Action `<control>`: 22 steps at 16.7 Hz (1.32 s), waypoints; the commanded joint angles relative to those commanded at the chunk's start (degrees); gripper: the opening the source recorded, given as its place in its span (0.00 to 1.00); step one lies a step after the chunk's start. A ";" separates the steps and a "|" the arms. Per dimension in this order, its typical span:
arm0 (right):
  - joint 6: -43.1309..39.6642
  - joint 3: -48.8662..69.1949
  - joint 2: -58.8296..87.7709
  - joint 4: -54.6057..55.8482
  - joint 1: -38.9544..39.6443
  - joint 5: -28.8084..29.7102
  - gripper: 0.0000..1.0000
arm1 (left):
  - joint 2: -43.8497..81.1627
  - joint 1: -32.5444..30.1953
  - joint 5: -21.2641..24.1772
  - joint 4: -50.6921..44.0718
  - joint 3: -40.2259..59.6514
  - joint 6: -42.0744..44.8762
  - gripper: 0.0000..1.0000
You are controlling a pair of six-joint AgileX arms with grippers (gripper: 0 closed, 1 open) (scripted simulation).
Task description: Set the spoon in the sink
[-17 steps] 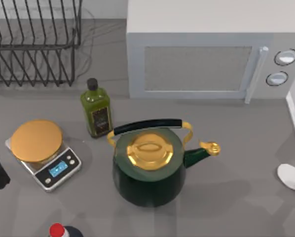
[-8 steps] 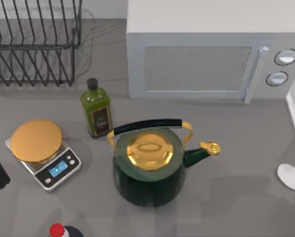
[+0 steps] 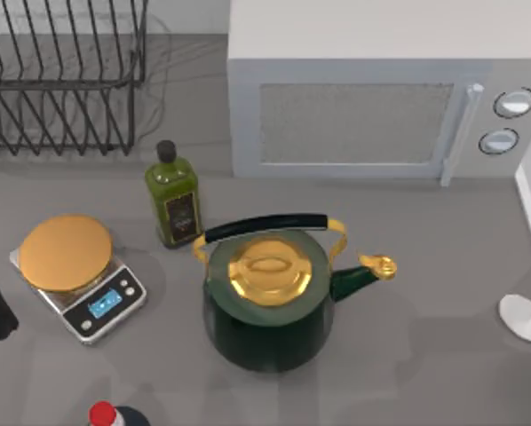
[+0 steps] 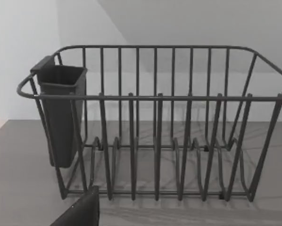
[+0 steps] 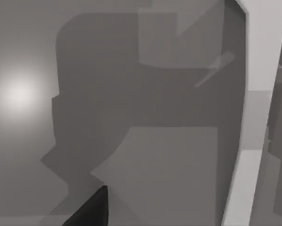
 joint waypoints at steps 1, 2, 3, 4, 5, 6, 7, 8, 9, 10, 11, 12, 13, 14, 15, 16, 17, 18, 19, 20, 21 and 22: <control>0.00 0.00 0.00 0.00 0.00 0.00 1.00 | 0.00 0.00 0.00 0.00 0.00 0.00 1.00; 0.00 0.00 0.00 0.00 0.00 0.00 1.00 | 0.00 0.00 0.00 0.00 0.00 0.00 1.00; 0.00 0.00 0.00 0.00 0.00 0.00 0.92 | 0.00 0.00 0.00 0.00 0.00 0.00 1.00; 0.00 0.00 0.00 0.00 0.00 0.00 0.85 | 0.00 0.00 0.00 0.00 0.00 0.00 1.00; 0.00 0.00 0.00 0.00 0.00 0.00 0.77 | 0.00 0.00 0.00 0.00 0.00 0.00 1.00; 0.00 0.00 0.00 0.00 0.00 0.00 0.70 | 0.00 0.00 0.00 0.00 0.00 0.00 1.00; 0.00 0.00 0.00 0.00 0.00 0.00 0.62 | 0.00 0.00 0.00 0.00 0.00 0.00 1.00; 0.00 0.00 0.00 0.00 0.00 0.00 0.55 | 0.00 0.00 0.00 0.00 0.00 0.00 1.00; 0.00 0.00 0.00 0.00 0.00 0.00 0.47 | 0.00 0.00 0.00 0.00 0.00 0.00 1.00; 0.00 0.00 0.00 0.00 0.00 0.00 0.40 | 0.00 0.00 0.00 0.00 0.00 0.00 1.00; 0.00 0.00 0.00 0.00 0.00 0.00 0.32 | 0.00 0.00 0.00 0.00 0.00 0.00 1.00; 0.00 0.00 0.00 0.00 0.00 0.00 0.25 | 0.00 0.00 0.00 0.00 0.00 0.00 1.00; 0.00 0.00 0.00 0.00 0.00 0.00 0.17 | 0.00 0.00 0.00 0.00 0.00 0.00 1.00; 0.00 0.00 0.00 0.00 0.00 0.00 0.10 | 0.00 0.00 0.00 0.00 0.00 0.00 1.00; 0.00 0.00 0.00 0.00 0.00 0.00 0.02 | 0.00 0.00 0.00 0.00 0.00 0.00 1.00; 0.00 0.00 0.00 0.00 0.00 0.00 0.00 | 0.00 0.00 0.00 0.00 0.00 0.00 1.00; 0.00 0.00 0.00 0.00 0.00 0.00 0.00 | 0.00 0.00 0.00 0.00 0.00 0.00 1.00; 0.00 0.00 0.00 0.00 0.00 0.00 0.00 | 0.00 0.00 0.00 0.00 0.00 0.00 1.00; 0.00 0.00 0.00 0.00 0.00 0.00 0.00 | 0.00 0.00 0.00 0.00 0.00 0.00 1.00; 0.00 0.00 0.00 0.00 0.00 0.00 0.00 | 0.00 0.00 0.00 0.00 0.00 0.00 1.00; 0.00 0.00 0.00 0.00 0.00 0.00 0.00 | 0.00 0.00 0.00 0.00 0.00 0.00 1.00; 0.00 0.00 0.00 0.00 0.00 0.00 0.00 | 0.00 0.00 0.00 0.00 0.00 0.00 1.00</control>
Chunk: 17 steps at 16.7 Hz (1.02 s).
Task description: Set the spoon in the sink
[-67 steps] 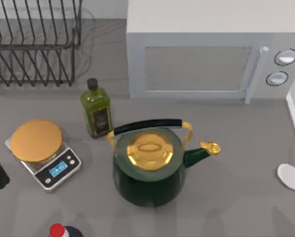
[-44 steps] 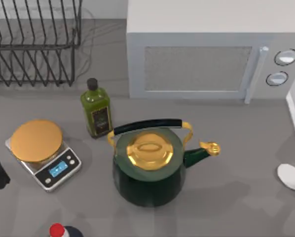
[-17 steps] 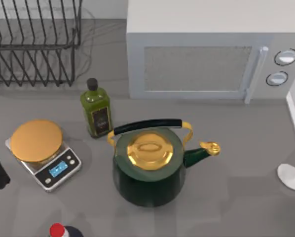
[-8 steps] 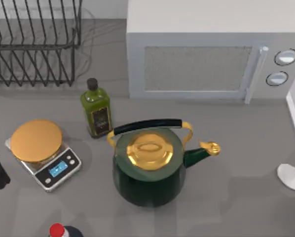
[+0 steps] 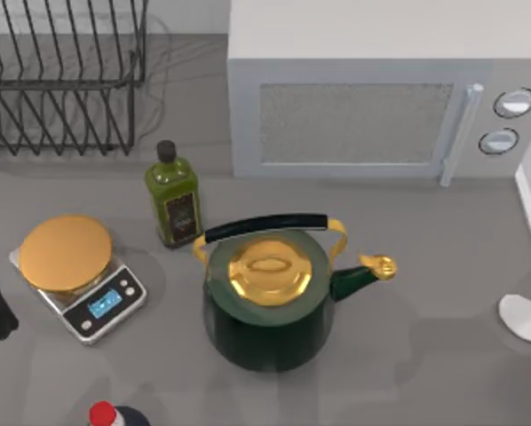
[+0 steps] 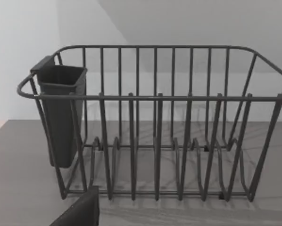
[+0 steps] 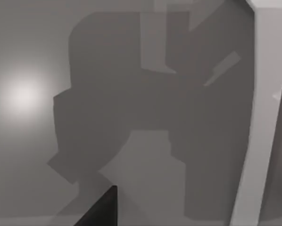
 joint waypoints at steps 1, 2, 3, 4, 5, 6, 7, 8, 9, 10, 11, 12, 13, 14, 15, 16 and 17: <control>0.00 0.00 0.00 0.00 0.00 0.00 0.00 | 0.00 0.00 0.00 0.00 0.00 0.00 1.00; 1.06 2.33 -4.00 -5.54 0.04 -1.05 0.00 | 0.00 0.00 0.00 0.00 0.00 0.00 1.00; 1.06 2.48 -4.04 -5.71 0.02 -1.05 0.00 | 0.00 0.00 0.00 0.00 0.00 0.00 1.00; 1.01 3.15 -4.27 -6.48 -0.05 -1.05 0.00 | 0.00 0.00 0.00 0.00 0.00 0.00 1.00; 0.93 4.24 -4.73 -7.84 -0.11 -1.05 0.00 | 0.00 0.00 0.00 0.00 0.00 0.00 1.00; 0.83 5.63 -5.41 -9.81 -0.14 -1.05 0.00 | 0.00 0.00 0.00 0.00 0.00 0.00 1.00; 0.73 7.22 -6.29 -12.36 -0.15 -1.05 0.00 | 0.00 0.00 0.00 0.00 0.00 0.00 1.00; 0.65 8.90 -7.32 -15.50 -0.14 -1.05 0.00 | 0.00 0.00 0.00 0.00 0.00 0.00 1.00; 0.59 10.66 -8.39 -19.17 -0.14 -1.05 0.00 | 0.00 0.00 0.00 0.00 0.00 0.00 1.00; 0.52 12.46 -9.44 -22.71 -0.17 -1.05 0.00 | 0.00 0.00 0.00 0.00 0.00 0.00 1.00; 0.49 14.21 -10.53 -25.70 -0.20 -1.05 0.00 | 0.00 0.00 0.00 0.00 0.00 0.00 1.00; 0.49 15.78 -11.63 -28.11 -0.22 -1.04 0.00 | 0.00 0.00 0.00 0.00 0.00 0.00 1.00; 0.53 17.12 -12.64 -29.93 -0.23 -1.04 0.00 | 0.00 0.00 0.00 0.00 0.00 0.00 1.00; 0.59 18.06 -13.44 -31.13 -0.23 -1.04 0.00 | 0.00 0.00 0.00 0.00 0.00 0.00 1.00; 0.63 18.55 -13.91 -31.72 -0.22 -1.04 0.00 | 0.00 0.00 0.00 0.00 0.00 0.00 1.00; 0.64 18.60 -13.97 -31.80 -0.22 -1.04 0.00 | 0.00 0.00 0.00 0.00 0.00 0.00 1.00; 0.64 18.60 -13.97 -31.80 -0.22 -1.04 0.00 | 0.00 0.00 0.00 0.00 0.00 0.00 1.00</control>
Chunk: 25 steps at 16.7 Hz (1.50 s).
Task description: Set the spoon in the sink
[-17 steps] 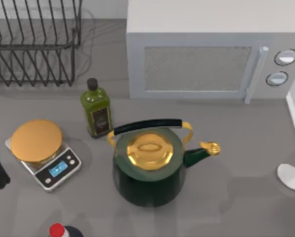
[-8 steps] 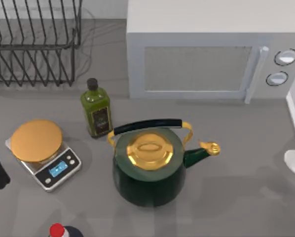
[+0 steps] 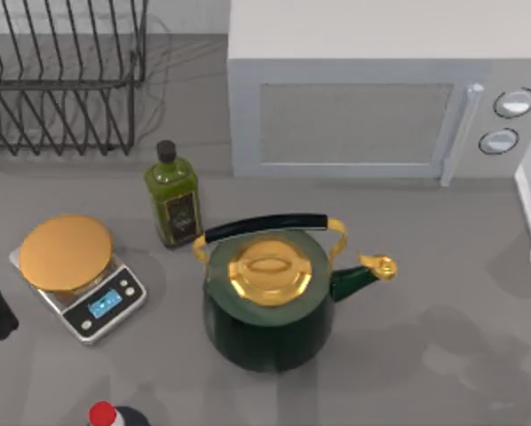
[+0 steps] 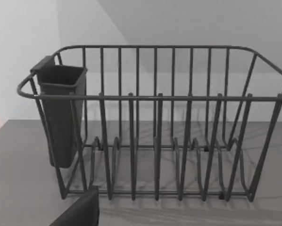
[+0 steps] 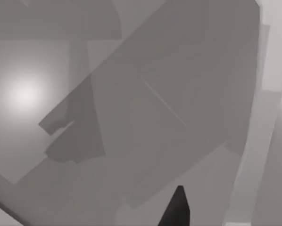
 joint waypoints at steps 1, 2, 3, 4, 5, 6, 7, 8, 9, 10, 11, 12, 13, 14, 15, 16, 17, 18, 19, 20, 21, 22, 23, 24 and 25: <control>0.00 0.00 0.00 0.00 0.00 0.00 0.00 | 0.00 0.00 0.00 0.00 0.00 0.00 1.00; 0.09 -0.17 0.23 0.14 0.08 -0.02 0.00 | 0.00 0.00 0.00 0.00 0.00 0.00 1.00; 0.09 -0.16 0.24 0.14 0.08 -0.02 0.00 | 0.00 0.00 0.00 0.00 0.00 0.00 1.00; 0.02 0.42 0.76 -0.11 0.02 -0.02 0.00 | 0.00 0.00 0.00 0.00 0.00 0.00 1.00; -0.13 1.60 1.86 -0.63 -0.10 -0.02 0.00 | 0.00 0.00 0.00 0.00 0.00 0.00 1.00; -0.36 3.38 3.50 -1.39 -0.26 -0.02 0.00 | 0.00 0.00 0.00 0.00 0.00 0.00 1.00; -0.65 5.77 5.61 -2.36 -0.46 -0.02 0.00 | 0.00 0.00 0.00 0.00 0.00 0.00 1.00; -1.00 8.75 8.19 -3.52 -0.69 -0.03 0.00 | 0.00 0.00 0.00 0.00 0.00 0.00 1.00; -1.39 12.33 11.19 -4.87 -0.93 -0.03 0.00 | 0.00 0.00 0.00 0.00 0.00 0.00 1.00; -1.81 16.50 14.55 -6.38 -1.19 -0.03 0.00 | 0.00 0.00 0.00 0.00 0.00 0.00 1.00; -2.24 21.25 18.23 -8.02 -1.47 -0.04 0.00 | 0.00 0.00 0.00 0.00 0.00 0.00 1.00; -2.66 26.59 22.17 -9.77 -1.77 -0.04 0.00 | 0.00 0.00 0.00 0.00 0.00 0.00 1.00; -3.07 32.48 26.33 -11.61 -2.08 -0.04 0.00 | 0.00 0.00 0.00 0.00 0.00 0.00 1.00; -3.46 38.78 30.63 -13.51 -2.40 -0.04 0.00 | 0.00 0.00 0.00 0.00 0.00 0.00 1.00; -3.83 45.32 35.00 -15.46 -2.73 -0.03 0.00 | 0.00 0.00 0.00 0.00 0.00 0.00 1.00; -4.17 51.95 39.41 -17.43 -3.07 -0.02 0.00 | 0.00 0.00 0.00 0.00 0.00 0.00 1.00; -4.49 58.56 43.81 -19.37 -3.42 -0.01 0.00 | 0.00 0.00 0.00 0.00 0.00 0.00 1.00; -4.77 65.07 48.14 -21.25 -3.77 0.00 0.00 | 0.00 0.00 0.00 0.00 0.00 0.00 1.00; -5.02 71.35 52.33 -23.04 -4.12 0.01 0.00 | 0.00 0.00 0.00 0.00 0.00 0.00 1.00; -5.23 77.33 56.33 -24.74 -4.47 0.02 0.00 | 0.00 0.00 0.00 0.00 0.00 0.00 1.00; -5.41 82.97 60.12 -26.29 -4.81 0.03 0.00 | 0.00 0.00 0.00 0.00 0.00 0.00 1.00; -5.55 88.23 63.67 -27.68 -5.13 0.03 0.00 | 0.00 0.00 0.00 0.00 0.00 0.00 1.00; -5.65 93.08 66.94 -28.90 -5.42 0.03 0.00 | 0.00 0.00 0.00 0.00 0.00 0.00 1.00; -5.70 97.45 69.88 -29.92 -5.70 0.03 0.00 | 0.00 0.00 0.00 0.00 0.00 0.00 1.00; -5.73 101.31 72.43 -30.77 -5.94 0.03 0.00 | 0.00 0.00 0.00 0.00 0.00 0.00 1.00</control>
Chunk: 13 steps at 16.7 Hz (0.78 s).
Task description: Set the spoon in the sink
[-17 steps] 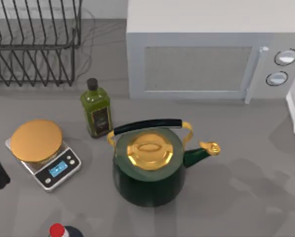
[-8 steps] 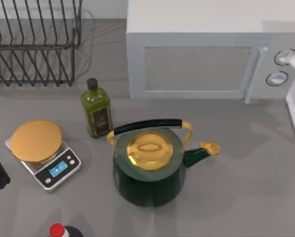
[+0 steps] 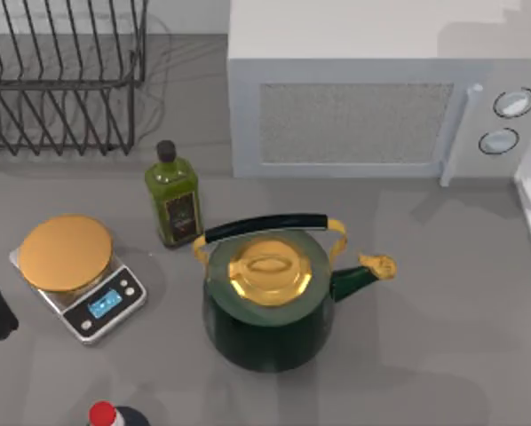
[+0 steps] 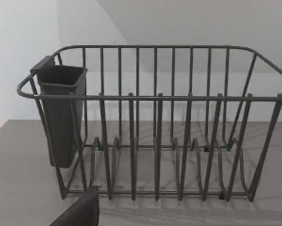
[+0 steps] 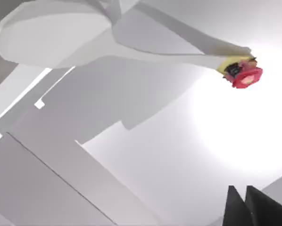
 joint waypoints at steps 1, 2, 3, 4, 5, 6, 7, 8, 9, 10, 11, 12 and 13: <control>0.00 3.29 2.14 -0.68 -0.21 -0.01 0.00 | 0.00 0.00 0.00 0.00 0.00 0.00 1.00; 0.02 6.00 3.89 -1.21 -0.39 -0.02 0.00 | 0.00 0.00 0.00 0.00 0.00 0.00 1.00; 0.05 8.11 5.26 -1.61 -0.54 -0.03 0.00 | 0.00 0.00 0.00 0.00 0.00 0.00 1.00; 0.07 9.63 6.26 -1.88 -0.64 -0.04 0.00 | 0.00 0.00 0.00 0.00 0.00 0.00 1.00; 0.10 10.54 6.85 -2.03 -0.71 -0.04 0.00 | 0.00 0.00 0.00 0.00 0.00 0.00 1.00; 0.10 10.85 7.06 -2.08 -0.73 -0.04 0.00 | 0.00 0.00 0.00 0.00 0.00 0.00 1.00; 0.10 10.85 7.06 -2.08 -0.73 -0.04 0.00 | 0.00 0.00 0.00 0.00 0.00 0.00 1.00; 0.10 10.85 7.06 -2.08 -0.73 -0.04 0.00 | 0.00 0.00 0.00 0.00 0.00 0.00 1.00; 0.10 10.85 7.06 -2.08 -0.73 -0.04 0.00 | 0.00 0.00 0.00 0.00 0.00 0.00 1.00; 0.10 10.40 6.64 -2.16 -0.55 -0.08 0.00 | 0.00 0.00 0.00 0.00 0.00 0.00 1.00; 0.10 10.23 6.57 -2.01 -0.55 -0.08 0.00 | 0.00 0.00 0.00 0.00 0.00 0.00 1.00; 0.11 9.47 6.27 -1.34 -0.55 -0.08 0.00 | 0.00 0.00 0.00 0.00 0.00 0.00 1.00; 0.11 8.10 5.77 -0.23 -0.54 -0.08 0.00 | 0.00 0.00 0.00 0.00 0.00 0.00 1.00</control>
